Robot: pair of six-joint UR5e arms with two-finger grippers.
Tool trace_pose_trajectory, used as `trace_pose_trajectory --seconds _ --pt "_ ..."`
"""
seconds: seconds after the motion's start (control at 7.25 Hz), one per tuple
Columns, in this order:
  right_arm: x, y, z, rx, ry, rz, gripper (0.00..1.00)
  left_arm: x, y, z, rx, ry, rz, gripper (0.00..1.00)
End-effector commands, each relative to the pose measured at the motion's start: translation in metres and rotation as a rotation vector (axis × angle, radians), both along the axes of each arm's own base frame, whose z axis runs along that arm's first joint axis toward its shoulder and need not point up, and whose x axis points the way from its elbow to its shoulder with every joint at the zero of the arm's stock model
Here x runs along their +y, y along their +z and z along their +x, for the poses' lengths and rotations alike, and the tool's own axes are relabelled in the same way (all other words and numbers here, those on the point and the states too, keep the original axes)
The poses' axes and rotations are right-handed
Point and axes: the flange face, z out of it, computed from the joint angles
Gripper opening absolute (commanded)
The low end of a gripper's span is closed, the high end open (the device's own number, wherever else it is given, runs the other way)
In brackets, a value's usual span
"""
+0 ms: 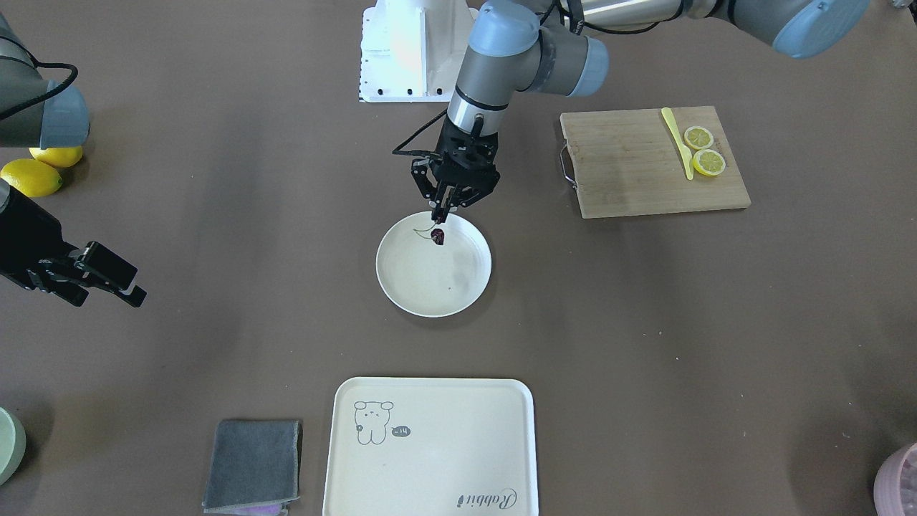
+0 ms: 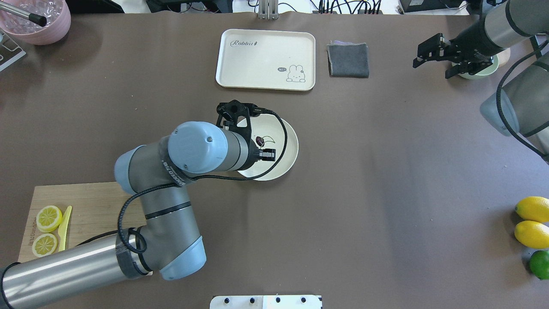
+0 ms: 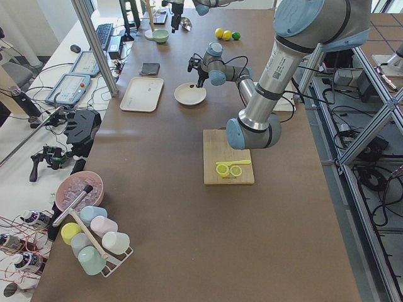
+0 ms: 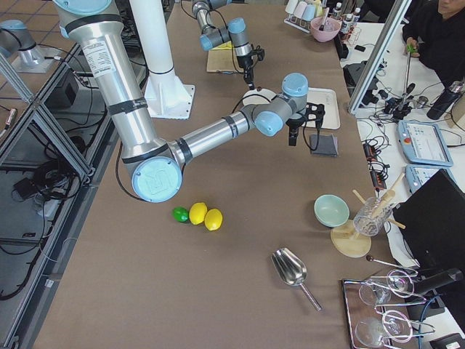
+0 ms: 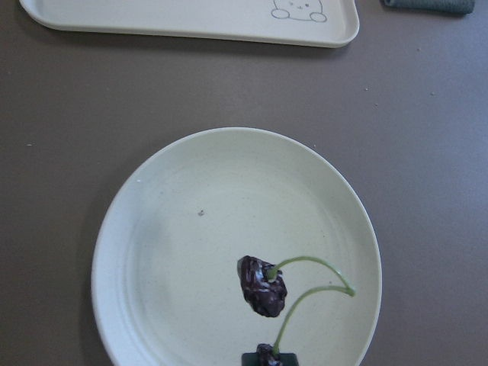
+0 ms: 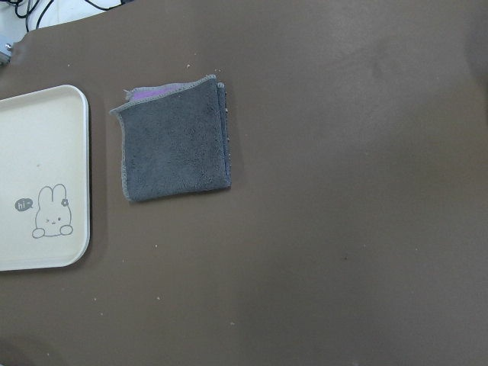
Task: Place red cherry on plate
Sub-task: 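Carry the cherries with the left gripper over the white plate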
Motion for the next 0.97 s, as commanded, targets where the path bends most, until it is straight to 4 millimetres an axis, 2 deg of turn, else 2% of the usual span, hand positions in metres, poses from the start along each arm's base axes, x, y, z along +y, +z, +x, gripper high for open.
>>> trace_pose_trajectory --seconds 0.0,0.28,0.41,0.55,0.69,0.83 --pt "0.000 -0.001 0.000 0.000 0.001 0.003 1.00 -0.016 0.036 0.039 -0.016 -0.034 0.012 0.00" --pt "0.001 -0.004 0.000 -0.002 0.000 0.007 1.00 -0.016 0.039 0.041 -0.006 -0.035 0.015 0.00" --pt "0.001 -0.004 0.001 -0.002 0.001 0.007 1.00 -0.015 0.038 0.040 -0.008 -0.033 0.011 0.97" --pt "0.001 -0.004 0.001 -0.003 0.002 0.006 1.00 -0.013 0.035 0.035 0.000 -0.035 0.016 0.98" --pt "0.002 -0.003 -0.001 0.000 0.000 0.004 1.00 -0.021 0.014 0.010 0.021 -0.059 0.025 0.98" --pt "0.003 -0.002 -0.004 0.007 -0.006 -0.012 1.00 -0.055 0.010 -0.035 -0.006 -0.110 0.007 0.98"
